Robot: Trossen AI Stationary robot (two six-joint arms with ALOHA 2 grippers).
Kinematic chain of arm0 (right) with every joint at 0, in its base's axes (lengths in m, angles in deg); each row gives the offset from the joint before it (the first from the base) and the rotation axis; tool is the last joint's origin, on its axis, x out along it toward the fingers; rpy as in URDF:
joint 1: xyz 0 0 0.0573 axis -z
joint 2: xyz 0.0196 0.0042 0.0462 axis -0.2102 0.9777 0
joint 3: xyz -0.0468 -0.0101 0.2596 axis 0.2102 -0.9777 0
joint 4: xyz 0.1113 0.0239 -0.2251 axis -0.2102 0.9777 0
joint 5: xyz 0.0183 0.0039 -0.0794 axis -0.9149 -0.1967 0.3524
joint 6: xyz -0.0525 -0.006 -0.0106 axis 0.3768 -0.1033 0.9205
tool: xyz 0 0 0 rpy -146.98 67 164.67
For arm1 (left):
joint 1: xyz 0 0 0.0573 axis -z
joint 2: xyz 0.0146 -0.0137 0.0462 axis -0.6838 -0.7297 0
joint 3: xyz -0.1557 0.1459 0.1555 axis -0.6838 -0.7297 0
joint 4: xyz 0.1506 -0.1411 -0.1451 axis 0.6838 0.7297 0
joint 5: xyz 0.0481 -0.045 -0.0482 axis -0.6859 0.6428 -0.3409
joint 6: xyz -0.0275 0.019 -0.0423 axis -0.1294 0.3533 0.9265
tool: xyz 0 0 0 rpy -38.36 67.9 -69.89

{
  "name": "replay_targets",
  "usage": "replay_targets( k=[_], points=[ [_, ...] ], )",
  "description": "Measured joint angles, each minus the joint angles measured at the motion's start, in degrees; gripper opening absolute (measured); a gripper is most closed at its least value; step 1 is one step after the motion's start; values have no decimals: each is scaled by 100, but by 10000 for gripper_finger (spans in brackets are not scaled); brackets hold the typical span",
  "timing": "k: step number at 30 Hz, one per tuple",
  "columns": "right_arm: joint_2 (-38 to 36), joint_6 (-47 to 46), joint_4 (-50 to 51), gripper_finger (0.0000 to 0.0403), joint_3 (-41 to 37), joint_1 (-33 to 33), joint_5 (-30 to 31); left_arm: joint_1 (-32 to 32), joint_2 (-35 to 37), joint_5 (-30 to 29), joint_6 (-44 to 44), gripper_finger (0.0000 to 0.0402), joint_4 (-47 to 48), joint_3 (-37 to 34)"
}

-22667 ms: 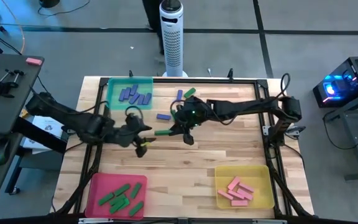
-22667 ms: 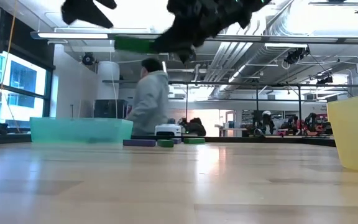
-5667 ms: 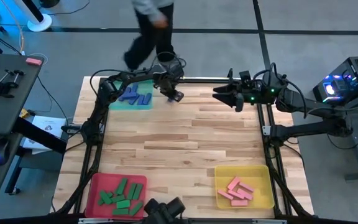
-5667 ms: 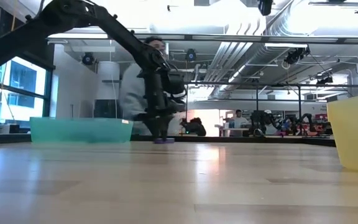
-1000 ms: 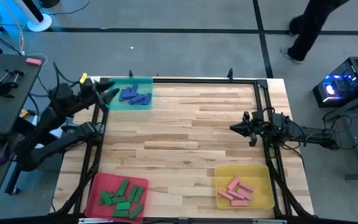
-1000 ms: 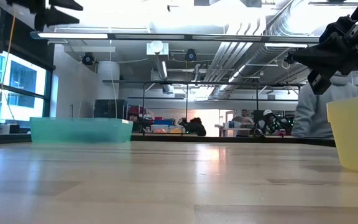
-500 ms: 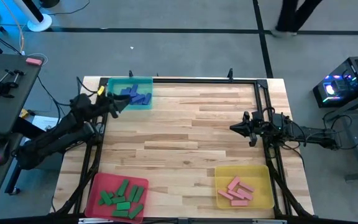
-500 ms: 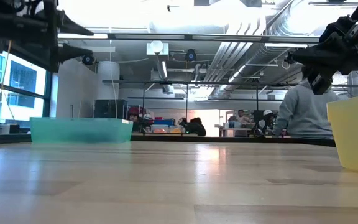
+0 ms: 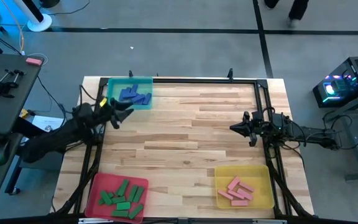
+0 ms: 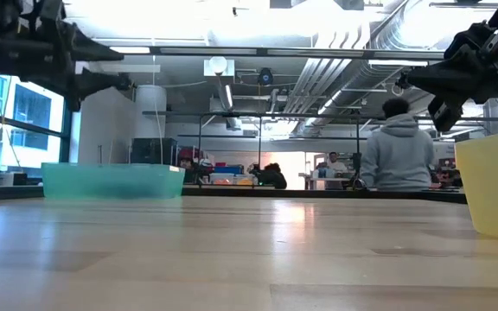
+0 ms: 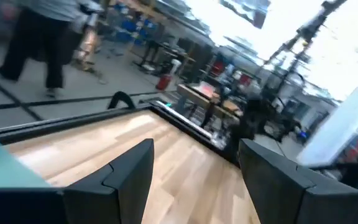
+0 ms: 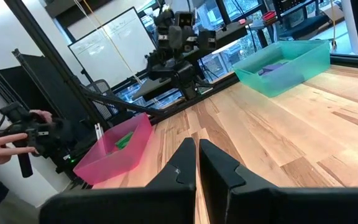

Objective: Sort blocks
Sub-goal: Return to Home Position

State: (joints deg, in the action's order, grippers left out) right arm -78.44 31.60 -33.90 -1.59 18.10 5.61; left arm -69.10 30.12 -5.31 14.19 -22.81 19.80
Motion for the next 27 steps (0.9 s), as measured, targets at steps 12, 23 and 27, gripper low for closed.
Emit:
replay_targets(
  k=[12, 23, 27],
  points=[
    [6, 0, -2, 0, 2, 1, 13, 1891, 578, -1118, -1883, 221, -516, -623],
    [6, 0, 0, 0, 2, 0, 13, 2890, 578, -1579, -2028, 230, -43, -629],
    [6, -1, 0, 0, 2, -1, 13, 2916, 578, -1268, -1628, 230, 2, -629]
  ],
)
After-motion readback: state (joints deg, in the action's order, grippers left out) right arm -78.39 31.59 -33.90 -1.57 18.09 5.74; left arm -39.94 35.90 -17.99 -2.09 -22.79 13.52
